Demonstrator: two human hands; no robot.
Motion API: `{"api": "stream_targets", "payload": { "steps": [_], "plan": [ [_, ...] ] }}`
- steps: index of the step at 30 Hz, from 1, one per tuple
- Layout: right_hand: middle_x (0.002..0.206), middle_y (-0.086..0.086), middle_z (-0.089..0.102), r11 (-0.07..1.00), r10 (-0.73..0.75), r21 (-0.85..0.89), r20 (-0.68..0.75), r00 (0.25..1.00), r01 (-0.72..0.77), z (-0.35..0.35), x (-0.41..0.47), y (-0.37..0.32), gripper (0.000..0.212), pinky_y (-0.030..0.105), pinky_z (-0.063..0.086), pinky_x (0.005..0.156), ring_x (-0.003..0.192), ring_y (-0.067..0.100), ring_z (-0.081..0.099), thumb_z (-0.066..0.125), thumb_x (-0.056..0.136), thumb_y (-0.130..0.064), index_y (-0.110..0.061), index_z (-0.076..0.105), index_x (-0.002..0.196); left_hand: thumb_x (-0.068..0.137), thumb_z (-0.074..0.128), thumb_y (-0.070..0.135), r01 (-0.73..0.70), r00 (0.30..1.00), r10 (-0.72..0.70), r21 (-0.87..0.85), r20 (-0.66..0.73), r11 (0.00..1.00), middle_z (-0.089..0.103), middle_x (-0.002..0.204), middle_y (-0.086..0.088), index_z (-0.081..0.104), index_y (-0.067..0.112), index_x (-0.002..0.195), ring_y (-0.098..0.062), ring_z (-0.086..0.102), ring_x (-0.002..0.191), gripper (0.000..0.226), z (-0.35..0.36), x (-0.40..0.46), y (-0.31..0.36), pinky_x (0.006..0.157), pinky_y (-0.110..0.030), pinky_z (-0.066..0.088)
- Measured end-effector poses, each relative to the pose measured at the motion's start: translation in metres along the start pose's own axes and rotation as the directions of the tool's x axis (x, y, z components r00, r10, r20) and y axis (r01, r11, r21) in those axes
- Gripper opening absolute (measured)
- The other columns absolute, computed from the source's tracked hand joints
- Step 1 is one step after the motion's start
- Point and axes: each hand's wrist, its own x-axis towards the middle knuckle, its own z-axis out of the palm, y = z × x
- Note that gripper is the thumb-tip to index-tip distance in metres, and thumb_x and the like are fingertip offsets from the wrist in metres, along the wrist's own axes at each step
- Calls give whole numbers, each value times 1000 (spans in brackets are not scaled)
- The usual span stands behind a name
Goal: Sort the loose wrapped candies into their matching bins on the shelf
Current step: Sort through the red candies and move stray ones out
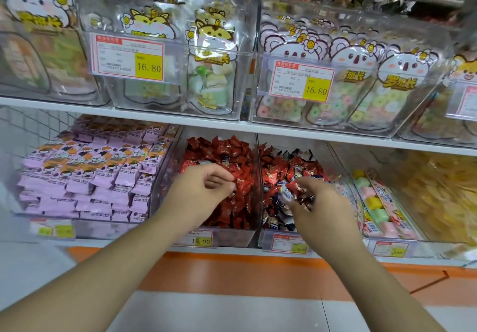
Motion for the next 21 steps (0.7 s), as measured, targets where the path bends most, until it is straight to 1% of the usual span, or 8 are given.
{"api": "stream_targets", "payload": {
  "steps": [1, 3, 7, 11, 13, 16, 18, 21],
  "plan": [
    [134, -2, 63, 999, 24, -37, -4, 1000, -24, -1, 1, 3, 45, 25, 47, 95, 120, 18, 59, 70, 94, -16, -21, 61, 138, 91, 77, 21, -10, 1000, 11, 84, -18, 996, 75, 89, 14, 77, 30, 93, 3, 68, 87, 10, -2, 5, -9, 80, -12, 52],
    [132, 4, 62, 999, 33, -40, -21, 999, -33, -1, 0, 6, 42, 30, 46, 98, 121, 23, 58, 69, 92, -11, -16, 63, 133, 94, 74, 20, -21, 1000, 24, 208, -12, 978, 72, 93, 17, 75, 31, 98, 6, 65, 89, 12, -1, 15, -24, 84, -12, 52],
    [115, -5, 61, 1000, 15, -24, -22, 1000, -15, 8, 2, 9, 28, 22, 40, 86, 101, 13, 57, 68, 91, -12, -19, 70, 118, 94, 74, 24, -85, 996, 75, 349, 43, 933, 71, 107, 19, 74, 31, 111, 2, 63, 101, 19, 11, 33, -38, 91, -16, 49],
    [114, -7, 61, 1000, 4, 13, -23, 1000, -4, 12, 6, 10, 23, 18, 41, 81, 97, 10, 57, 68, 92, -12, -22, 70, 112, 90, 77, 22, -124, 992, 100, 472, 75, 873, 71, 119, 9, 75, 27, 116, -10, 64, 111, 26, 21, 44, -50, 94, -19, 45],
    [112, -8, 62, 1000, -2, 12, -17, 1000, 2, 14, 7, 12, 20, 8, 38, 71, 94, 9, 59, 68, 91, -11, -24, 70, 106, 88, 79, 20, -146, 989, 108, 543, 102, 827, 71, 122, 6, 76, 25, 116, -14, 64, 115, 28, 23, 47, -56, 99, -25, 47],
    [109, -7, 66, 1000, -1, 15, -3, 1000, 1, 16, 9, 14, 19, -1, 31, 68, 93, 9, 59, 69, 90, -10, -27, 68, 98, 85, 81, 19, -157, 987, 98, 591, 131, 791, 71, 124, 3, 77, 25, 116, -18, 61, 121, 32, 22, 50, -61, 106, -36, 49],
    [108, -7, 66, 1000, 2, 22, 3, 1000, -2, 15, 9, 14, 19, 0, 32, 68, 94, 9, 60, 68, 91, -10, -28, 68, 97, 86, 80, 20, -145, 989, 94, 607, 116, 781, 73, 115, 3, 79, 27, 108, -19, 63, 114, 22, 20, 49, -60, 99, -36, 53],
    [109, -7, 65, 999, 3, 46, 0, 1000, -3, 13, 7, 11, 20, 0, 33, 69, 97, 9, 60, 67, 92, -10, -28, 67, 99, 90, 77, 19, -126, 992, 113, 577, 58, 807, 76, 103, 5, 81, 27, 97, -13, 67, 97, 11, 18, 44, -56, 88, -32, 57]
  ]
}}
